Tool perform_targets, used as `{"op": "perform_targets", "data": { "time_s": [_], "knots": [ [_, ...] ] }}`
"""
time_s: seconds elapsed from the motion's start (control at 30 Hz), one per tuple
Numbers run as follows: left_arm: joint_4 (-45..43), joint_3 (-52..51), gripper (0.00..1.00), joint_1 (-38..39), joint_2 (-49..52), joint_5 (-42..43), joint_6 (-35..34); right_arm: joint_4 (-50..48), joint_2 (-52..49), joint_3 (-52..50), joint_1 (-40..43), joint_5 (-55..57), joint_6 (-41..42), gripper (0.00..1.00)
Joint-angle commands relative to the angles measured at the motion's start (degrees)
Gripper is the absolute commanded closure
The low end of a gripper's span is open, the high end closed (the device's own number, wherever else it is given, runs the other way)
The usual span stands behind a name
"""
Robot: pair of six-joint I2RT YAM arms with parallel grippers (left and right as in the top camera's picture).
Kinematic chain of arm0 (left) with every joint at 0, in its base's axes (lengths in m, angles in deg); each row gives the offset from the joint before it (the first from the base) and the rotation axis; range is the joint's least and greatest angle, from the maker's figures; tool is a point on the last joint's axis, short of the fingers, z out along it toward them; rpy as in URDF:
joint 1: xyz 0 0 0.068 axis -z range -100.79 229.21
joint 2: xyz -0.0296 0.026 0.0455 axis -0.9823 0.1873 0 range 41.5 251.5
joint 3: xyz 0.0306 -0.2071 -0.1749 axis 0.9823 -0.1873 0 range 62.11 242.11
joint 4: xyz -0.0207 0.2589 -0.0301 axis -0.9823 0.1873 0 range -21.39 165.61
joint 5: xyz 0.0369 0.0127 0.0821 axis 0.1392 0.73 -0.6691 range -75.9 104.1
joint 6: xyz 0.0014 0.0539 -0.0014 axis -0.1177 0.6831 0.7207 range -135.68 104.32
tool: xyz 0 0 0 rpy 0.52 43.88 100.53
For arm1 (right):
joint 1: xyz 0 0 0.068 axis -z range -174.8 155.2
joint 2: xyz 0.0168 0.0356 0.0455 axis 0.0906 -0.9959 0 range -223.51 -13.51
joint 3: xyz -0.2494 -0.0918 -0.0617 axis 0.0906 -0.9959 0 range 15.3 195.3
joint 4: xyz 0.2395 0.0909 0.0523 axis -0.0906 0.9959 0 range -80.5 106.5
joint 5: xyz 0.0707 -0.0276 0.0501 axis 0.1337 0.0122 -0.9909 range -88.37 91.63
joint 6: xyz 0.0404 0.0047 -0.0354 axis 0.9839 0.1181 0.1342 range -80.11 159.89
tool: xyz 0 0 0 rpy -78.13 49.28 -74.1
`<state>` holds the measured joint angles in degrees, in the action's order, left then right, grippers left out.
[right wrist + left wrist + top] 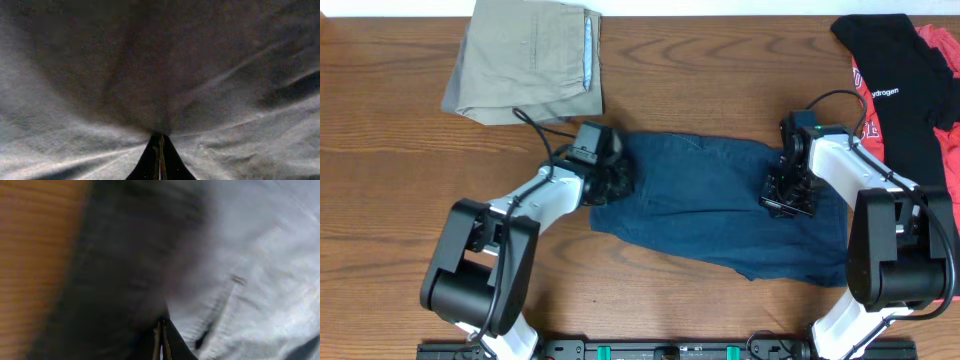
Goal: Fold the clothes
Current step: 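Grasp the top edge with both grippers and lift it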
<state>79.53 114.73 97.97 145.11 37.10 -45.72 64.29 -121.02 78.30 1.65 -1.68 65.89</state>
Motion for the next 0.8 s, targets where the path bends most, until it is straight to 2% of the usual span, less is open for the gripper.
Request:
{"op": "perform_targets", "data": {
  "time_s": [0.0,0.13,0.3,0.33,0.37,0.43,0.47,0.7,0.77],
  "knots": [
    [2.67,-1.01,0.94,-3.76,1.97,-10.05,-3.76,0.24,-1.90,-2.62,0.28,3.56,1.20,0.96],
    [3.43,-1.01,0.94,-7.04,1.97,-10.23,-5.22,0.68,-1.90,-2.21,0.28,3.56,1.11,0.91],
    [3.34,-1.01,0.94,-9.31,1.97,-10.73,-5.92,2.75,-1.90,0.98,0.28,3.93,-1.01,0.74],
    [3.41,-1.01,0.94,-9.51,1.97,-11.13,-6.08,3.41,-1.90,1.90,0.28,4.26,-1.29,0.65],
    [3.67,-1.01,0.94,-9.66,1.97,-12.22,-6.84,4.37,-1.90,3.08,0.28,4.83,-1.70,0.52],
    [4.24,-1.01,0.94,-9.97,1.97,-13.62,-8.96,6.56,-1.90,5.55,0.28,5.97,-2.51,0.20],
    [4.26,-1.01,0.94,-10.12,1.97,-13.90,-9.38,7.98,-1.90,6.93,0.28,6.82,-2.51,0.16],
    [5.64,-1.01,0.94,-10.75,-0.09,-14.91,-11.15,14.38,-1.07,13.31,1.27,8.07,-1.90,0.14],
    [6.93,-1.01,0.94,-10.21,-2.56,-14.95,-10.34,14.21,0.15,13.29,2.32,8.04,-1.18,0.08]
  ]
}}
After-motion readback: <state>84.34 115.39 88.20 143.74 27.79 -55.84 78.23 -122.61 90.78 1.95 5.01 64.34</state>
